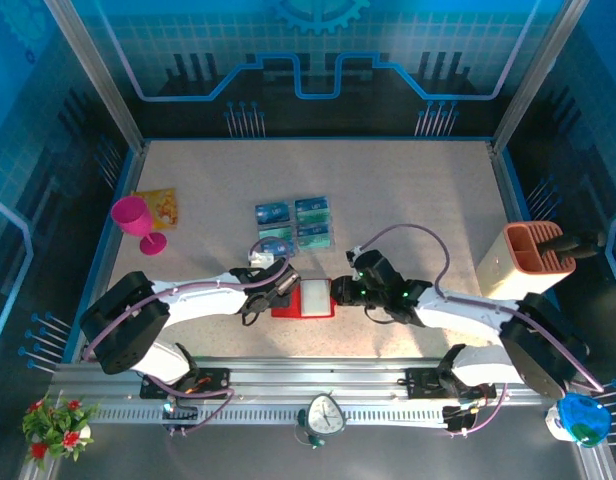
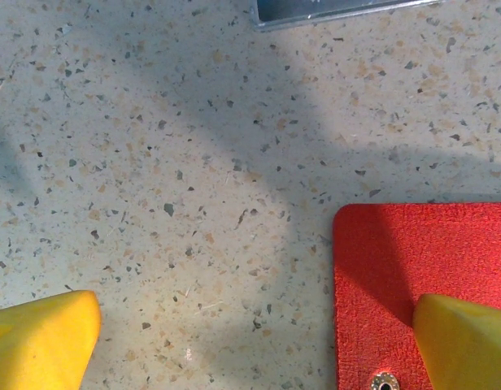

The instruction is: Put the credit cards into the card holder

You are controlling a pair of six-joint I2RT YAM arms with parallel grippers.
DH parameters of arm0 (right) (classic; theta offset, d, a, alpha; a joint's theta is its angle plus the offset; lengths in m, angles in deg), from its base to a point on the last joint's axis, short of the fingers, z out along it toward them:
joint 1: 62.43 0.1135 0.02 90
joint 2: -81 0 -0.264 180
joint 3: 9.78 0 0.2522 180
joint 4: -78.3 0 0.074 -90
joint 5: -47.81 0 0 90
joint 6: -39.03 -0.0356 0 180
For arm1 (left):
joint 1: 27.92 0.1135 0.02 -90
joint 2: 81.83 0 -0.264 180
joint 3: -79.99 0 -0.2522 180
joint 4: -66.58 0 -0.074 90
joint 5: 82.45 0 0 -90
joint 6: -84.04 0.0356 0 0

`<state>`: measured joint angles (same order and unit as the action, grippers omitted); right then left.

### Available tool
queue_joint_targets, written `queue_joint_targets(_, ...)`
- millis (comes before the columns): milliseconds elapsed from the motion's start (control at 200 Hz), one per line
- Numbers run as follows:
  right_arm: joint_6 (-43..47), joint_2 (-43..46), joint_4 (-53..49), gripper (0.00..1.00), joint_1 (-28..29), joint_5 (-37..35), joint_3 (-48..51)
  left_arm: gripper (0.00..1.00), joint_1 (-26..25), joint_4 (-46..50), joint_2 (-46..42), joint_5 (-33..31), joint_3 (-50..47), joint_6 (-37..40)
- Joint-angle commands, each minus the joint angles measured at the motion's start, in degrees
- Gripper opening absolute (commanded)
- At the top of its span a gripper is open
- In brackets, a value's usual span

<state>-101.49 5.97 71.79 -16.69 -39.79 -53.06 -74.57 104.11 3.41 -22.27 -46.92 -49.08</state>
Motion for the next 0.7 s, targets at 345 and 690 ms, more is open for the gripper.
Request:
queue_joint_targets(345,2.01,-6.38,5.54,0.02,-4.41,0.75,4.44,0.99,0.33,2.38,-1.22,-1.06,0.46,1.15)
queue_joint_targets(690,1.48,-8.09,7.61,0.0,-4.52,2.4,5.24,0.99,0.37,2.83,-2.27,-0.24,0.79,0.0)
